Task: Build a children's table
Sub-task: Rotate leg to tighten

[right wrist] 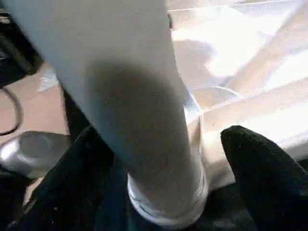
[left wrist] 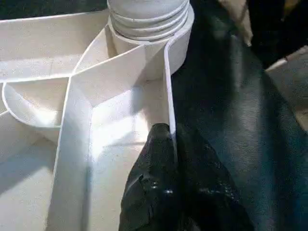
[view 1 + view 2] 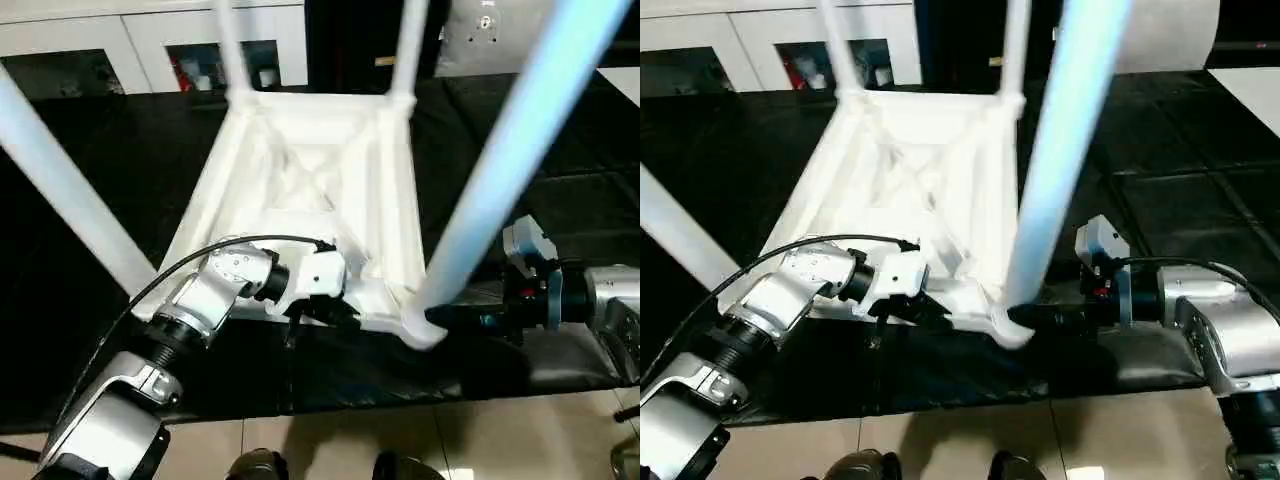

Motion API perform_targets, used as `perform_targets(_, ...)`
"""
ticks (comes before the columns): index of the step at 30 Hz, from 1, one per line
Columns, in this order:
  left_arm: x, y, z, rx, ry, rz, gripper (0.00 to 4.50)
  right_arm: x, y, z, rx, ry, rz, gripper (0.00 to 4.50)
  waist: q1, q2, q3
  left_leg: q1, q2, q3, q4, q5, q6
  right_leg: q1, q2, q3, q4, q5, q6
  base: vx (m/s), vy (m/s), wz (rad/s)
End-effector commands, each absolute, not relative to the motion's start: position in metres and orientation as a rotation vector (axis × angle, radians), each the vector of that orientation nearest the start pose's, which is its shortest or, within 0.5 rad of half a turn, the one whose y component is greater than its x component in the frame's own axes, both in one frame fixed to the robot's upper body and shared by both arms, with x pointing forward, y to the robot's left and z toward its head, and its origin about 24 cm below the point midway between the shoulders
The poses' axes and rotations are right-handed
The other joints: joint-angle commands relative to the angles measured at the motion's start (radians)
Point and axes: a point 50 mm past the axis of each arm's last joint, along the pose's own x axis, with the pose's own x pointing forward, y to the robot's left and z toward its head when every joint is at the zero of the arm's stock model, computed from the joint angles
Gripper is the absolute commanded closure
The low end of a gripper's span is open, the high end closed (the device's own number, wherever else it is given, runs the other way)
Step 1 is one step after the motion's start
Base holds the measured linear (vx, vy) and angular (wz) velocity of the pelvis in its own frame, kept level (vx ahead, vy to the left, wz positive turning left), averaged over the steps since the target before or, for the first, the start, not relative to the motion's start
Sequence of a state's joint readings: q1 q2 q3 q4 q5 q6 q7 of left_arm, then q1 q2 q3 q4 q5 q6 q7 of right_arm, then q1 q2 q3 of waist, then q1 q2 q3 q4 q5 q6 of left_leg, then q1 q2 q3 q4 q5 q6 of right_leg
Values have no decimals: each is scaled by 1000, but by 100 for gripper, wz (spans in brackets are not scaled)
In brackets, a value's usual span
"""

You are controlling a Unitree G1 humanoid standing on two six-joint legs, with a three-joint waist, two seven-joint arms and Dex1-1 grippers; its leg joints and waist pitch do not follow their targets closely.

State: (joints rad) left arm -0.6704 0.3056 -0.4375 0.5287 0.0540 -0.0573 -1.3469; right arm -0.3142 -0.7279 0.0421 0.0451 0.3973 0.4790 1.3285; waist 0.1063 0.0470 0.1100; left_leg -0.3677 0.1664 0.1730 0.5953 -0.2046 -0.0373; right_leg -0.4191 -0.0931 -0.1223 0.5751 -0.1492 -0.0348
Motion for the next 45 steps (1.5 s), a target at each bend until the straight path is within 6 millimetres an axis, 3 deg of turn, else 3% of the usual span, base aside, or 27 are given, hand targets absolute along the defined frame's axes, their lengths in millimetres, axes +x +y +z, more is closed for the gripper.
perform_targets(1, 301, 69, 74, 684, 280, -1785, 450, 262, -215, 114, -126, 437, 1351, 108, -1, -32, -82, 3, 67, -19, -59, -72, 159, 71, -75, 62, -63, -291, -196, 0, 0, 0)
perform_targets(11, 302, 70, 74, 675, 274, -1784, 450, 260, -210, 110, -96, 460, 1410, 203, 6, -31, -88, 1, 67, -19, -55, -42, 162, 71, -75, 62, -59, -275, -190, 0, 0, 0)
perform_targets(18, 303, 71, 70, 612, 306, -1733, 450, 254, -203, 109, 4, 436, 1412, 226, 7, -31, -89, 0, 64, -18, -54, -39, 159, 73, -74, 61, -61, -284, -185, 0, 0, 0)
perform_targets(20, 305, 67, 72, 551, 303, -1687, 450, 257, -198, 107, 26, 417, 1330, 227, 5, -31, -87, 0, 66, -19, -56, -40, 150, 71, -73, 62, -62, -298, -179, 0, 0, 0)
perform_targets(23, 308, 60, 75, 491, 296, -1605, 450, 265, -192, 102, 19, 404, 1163, 228, -2, -31, -78, 3, 58, -18, -61, -92, 114, 70, -74, 56, -80, -411, -146, 0, 0, 0)
perform_targets(25, 310, 56, 75, 477, 295, -1558, 450, 270, -190, 100, 16, 401, 1083, 230, -16, -32, -73, 7, 53, -20, -64, -134, 82, 67, -73, 52, -93, -494, -111, 0, 0, 0)
perform_targets(26, 312, 53, 75, 465, 295, -1512, 450, 273, -189, 98, 16, 403, 1013, 230, -16, -32, -73, 7, 53, -20, -64, -134, 82, 67, -73, 52, -93, -494, -111, 0, 0, 0)
perform_targets(28, 318, 42, 77, 416, 286, -1385, 450, 281, -185, 92, 33, 413, 828, 233, -39, -34, -71, 3, 45, -24, -64, -143, 52, 69, -71, 45, -102, -554, -67, 0, 0, 0)
perform_targets(32, 320, 28, 79, 387, 270, -1290, 450, 288, -181, 86, 43, 413, 596, 239, -62, -32, -68, -1, 41, -24, -65, -143, 60, 64, -66, 45, -107, -542, -58, 0, 0, 0)
perform_targets(33, 318, 20, 79, 384, 262, -1264, 450, 291, -178, 83, 34, 404, 491, 239, -71, -32, -66, -3, 38, -24, -65, -144, 61, 63, -66, 45, -109, -540, -52, 0, 0, 0)
perform_targets(37, 318, 8, 81, 312, 253, -1214, 450, 298, -168, 86, 94, 331, 424, 239, -73, -28, -65, 3, 37, -21, -65, -150, 78, 57, -65, 46, -114, -537, -52, 0, 0, 0)
perform_targets(38, 317, 7, 81, 316, 251, -1214, 450, 298, -163, 86, 99, 319, 447, 189, -71, -29, -67, -1, 38, -22, -66, -141, 84, 62, -64, 45, -110, -515, -54, 0, 0, 0)
perform_targets(45, 314, 17, 78, 380, 233, -1283, 450, 292, -164, 91, 108, 298, 511, 124, -68, -26, -67, -3, 46, -24, -72, -122, 117, 68, -67, 54, -94, -397, -101, 0, 0, 0)
